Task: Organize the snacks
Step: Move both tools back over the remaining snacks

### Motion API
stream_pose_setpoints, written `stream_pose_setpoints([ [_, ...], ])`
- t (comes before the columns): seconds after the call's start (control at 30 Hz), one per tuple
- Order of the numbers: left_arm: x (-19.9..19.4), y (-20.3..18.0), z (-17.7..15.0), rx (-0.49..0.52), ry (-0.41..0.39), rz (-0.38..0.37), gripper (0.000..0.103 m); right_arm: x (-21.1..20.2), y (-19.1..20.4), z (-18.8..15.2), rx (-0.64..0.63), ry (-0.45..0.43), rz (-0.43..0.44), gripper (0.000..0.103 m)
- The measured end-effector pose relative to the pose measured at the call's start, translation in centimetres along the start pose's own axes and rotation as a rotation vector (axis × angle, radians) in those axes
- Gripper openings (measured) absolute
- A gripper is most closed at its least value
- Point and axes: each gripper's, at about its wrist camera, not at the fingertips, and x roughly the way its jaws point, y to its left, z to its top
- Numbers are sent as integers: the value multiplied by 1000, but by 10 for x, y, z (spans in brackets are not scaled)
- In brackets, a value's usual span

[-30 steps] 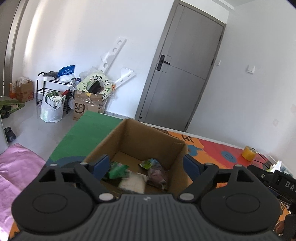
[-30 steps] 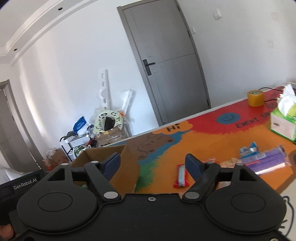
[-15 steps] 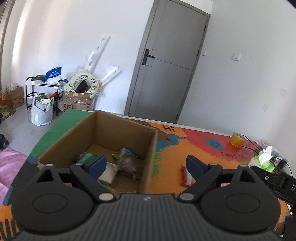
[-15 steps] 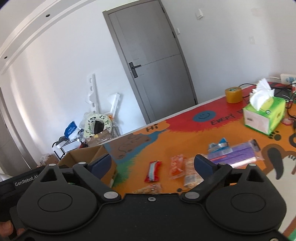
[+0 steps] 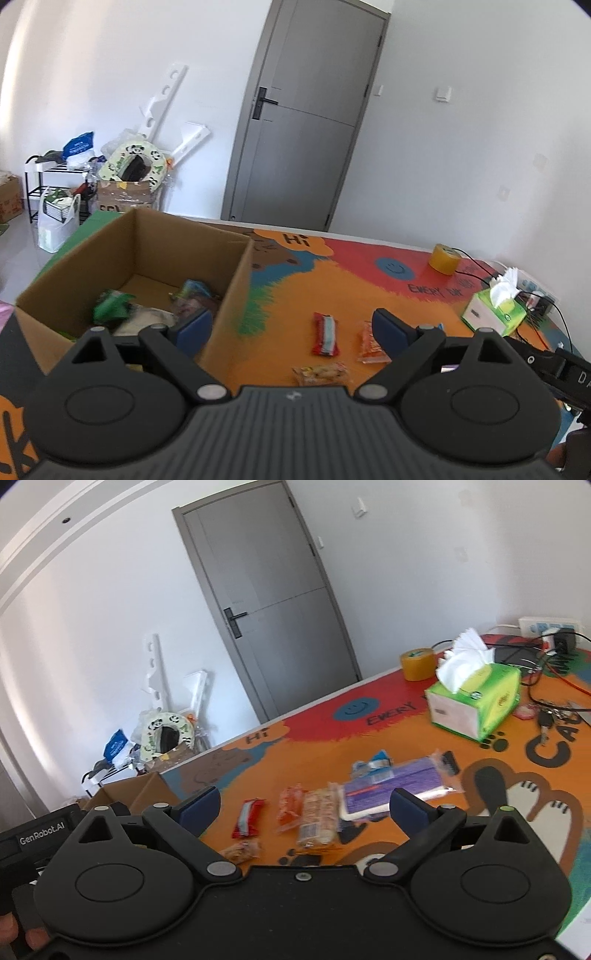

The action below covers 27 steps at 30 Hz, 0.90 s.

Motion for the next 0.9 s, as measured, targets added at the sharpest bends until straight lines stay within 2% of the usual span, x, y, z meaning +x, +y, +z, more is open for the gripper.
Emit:
stream_pose_setpoints([
  [0.47,25,-25,-14,32,45,-42,92,6,-35,-5,25,19,-43,99],
  [0.7,46,-32,-24,45,84,-49,86,24,-41,-11,30,61,-34,97],
  [0.83,60,-33,-28,48,113,-44,75,37,-40,-15,25,90,-24,89],
  [0.9,66,-33,-30,47,126,-40,74,43,-39,-16,24,106,-13,84],
])
